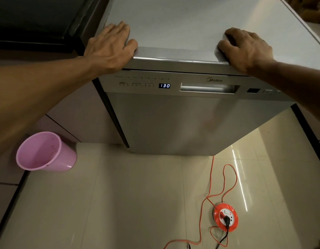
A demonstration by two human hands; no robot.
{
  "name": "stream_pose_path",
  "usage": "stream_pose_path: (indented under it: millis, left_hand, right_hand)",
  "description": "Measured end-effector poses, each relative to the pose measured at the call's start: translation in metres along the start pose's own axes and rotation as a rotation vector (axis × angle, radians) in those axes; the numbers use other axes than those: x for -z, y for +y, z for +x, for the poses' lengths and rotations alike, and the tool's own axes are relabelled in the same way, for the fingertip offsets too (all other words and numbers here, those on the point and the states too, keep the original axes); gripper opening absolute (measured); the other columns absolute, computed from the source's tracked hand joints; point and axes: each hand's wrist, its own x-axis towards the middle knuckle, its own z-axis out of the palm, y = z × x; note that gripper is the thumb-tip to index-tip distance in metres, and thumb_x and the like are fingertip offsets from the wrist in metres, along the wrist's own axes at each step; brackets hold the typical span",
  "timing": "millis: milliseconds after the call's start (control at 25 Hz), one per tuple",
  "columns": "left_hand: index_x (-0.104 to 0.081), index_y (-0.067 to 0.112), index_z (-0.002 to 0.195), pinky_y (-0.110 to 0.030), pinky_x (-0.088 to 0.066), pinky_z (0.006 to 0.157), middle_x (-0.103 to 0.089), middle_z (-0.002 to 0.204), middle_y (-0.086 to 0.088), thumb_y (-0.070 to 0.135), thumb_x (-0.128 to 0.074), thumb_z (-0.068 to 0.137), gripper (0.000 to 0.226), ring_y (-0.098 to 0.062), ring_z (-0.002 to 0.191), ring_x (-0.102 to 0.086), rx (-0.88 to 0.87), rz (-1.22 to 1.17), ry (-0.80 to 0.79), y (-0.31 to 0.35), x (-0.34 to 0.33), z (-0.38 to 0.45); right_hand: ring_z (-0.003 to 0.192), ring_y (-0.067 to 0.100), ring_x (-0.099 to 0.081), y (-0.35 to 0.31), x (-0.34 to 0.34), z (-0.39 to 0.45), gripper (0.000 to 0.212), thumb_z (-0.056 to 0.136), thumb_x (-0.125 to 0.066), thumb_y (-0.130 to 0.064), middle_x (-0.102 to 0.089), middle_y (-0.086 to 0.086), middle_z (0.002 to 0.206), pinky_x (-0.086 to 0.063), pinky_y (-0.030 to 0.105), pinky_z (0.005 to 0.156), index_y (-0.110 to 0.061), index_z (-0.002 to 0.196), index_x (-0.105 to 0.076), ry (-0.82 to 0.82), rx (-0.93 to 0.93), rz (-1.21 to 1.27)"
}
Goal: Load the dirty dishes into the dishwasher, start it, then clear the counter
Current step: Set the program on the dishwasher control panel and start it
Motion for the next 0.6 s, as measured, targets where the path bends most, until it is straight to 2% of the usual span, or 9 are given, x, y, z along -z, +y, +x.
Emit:
stream_pose_path:
  millis: [280,600]
  left_hand:
    - [-0.015,0.015,0.154,-0.052,-0.019,0.116,-0.012,0.163,-0.002,0.052,-0.017,0.096,0.069,-0.020,0.149,-0.013,0.042,0.001,-0.027,0.0067,0.0030,-0.0033]
    - [-0.014,0.017,0.155,-0.048,-0.017,0.117,-0.013,0.163,-0.003,0.051,-0.017,0.098,0.066,-0.020,0.149,-0.014,0.049,0.021,0.007,0.0103,0.0024,-0.0071]
  right_hand:
    - [0.130,0.030,-0.041,0.0035,-0.0011,0.0011,0.056,0.092,-0.031,-0.054,-0.050,0.008,0.140,-0.033,0.044,0.103,-0.023,0.137,-0.043,0.012,0.024,0.006]
    - [0.130,0.028,-0.041,0.0046,-0.0016,0.0012,0.057,0.093,-0.030,-0.054,-0.051,0.007,0.139,-0.032,0.043,0.106,-0.021,0.137,-0.044,0.019,0.048,0.011]
